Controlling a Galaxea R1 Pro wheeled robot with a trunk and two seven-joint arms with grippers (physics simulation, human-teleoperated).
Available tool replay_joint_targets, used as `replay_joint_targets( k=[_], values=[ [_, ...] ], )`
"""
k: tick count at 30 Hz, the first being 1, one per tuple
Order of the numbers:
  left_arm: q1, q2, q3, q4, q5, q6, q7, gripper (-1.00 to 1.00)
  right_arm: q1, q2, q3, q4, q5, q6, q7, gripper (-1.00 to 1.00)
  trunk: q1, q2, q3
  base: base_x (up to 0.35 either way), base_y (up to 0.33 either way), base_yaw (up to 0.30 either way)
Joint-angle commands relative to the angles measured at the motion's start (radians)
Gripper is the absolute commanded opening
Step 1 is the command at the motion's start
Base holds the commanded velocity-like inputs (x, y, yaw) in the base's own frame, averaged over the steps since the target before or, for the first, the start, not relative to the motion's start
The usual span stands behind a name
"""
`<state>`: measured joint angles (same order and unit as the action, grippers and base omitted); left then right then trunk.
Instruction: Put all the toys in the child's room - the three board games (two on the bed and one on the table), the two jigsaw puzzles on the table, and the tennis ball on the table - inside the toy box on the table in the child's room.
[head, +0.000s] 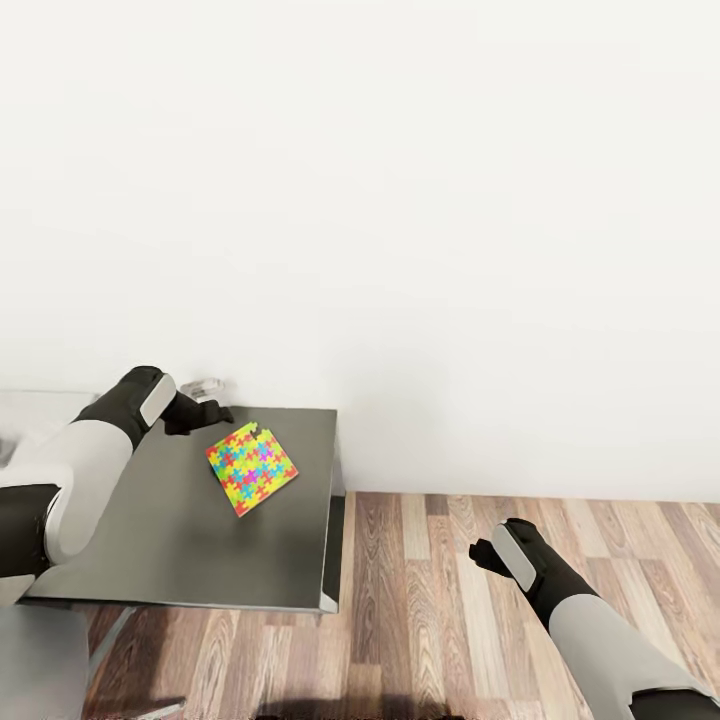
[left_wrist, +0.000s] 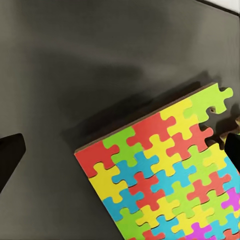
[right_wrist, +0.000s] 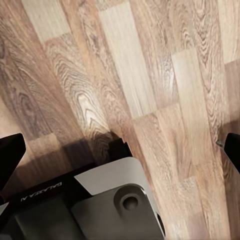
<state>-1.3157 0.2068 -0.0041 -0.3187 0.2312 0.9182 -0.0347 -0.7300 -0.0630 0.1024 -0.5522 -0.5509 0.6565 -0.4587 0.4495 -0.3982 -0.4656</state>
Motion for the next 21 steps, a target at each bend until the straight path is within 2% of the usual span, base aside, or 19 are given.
replay_joint_targets(
  k=[1,21],
  values=[
    [-0.001,0.000,0.000,-0.001,-0.001,0.004,-0.004,1.00,0.000,-0.001,0.008,-0.002,-0.010,0.003,-0.009,1.00,0.000,-0.002,-0.003,0.000,0.000,0.000],
    [0.006,0.002,0.001,-0.002,0.002,0.004,-0.022,1.00,0.000,-0.001,0.008,-0.002,-0.009,0.003,-0.009,1.00,0.000,-0.002,-0.036,0.000,0.000,0.000]
  ],
)
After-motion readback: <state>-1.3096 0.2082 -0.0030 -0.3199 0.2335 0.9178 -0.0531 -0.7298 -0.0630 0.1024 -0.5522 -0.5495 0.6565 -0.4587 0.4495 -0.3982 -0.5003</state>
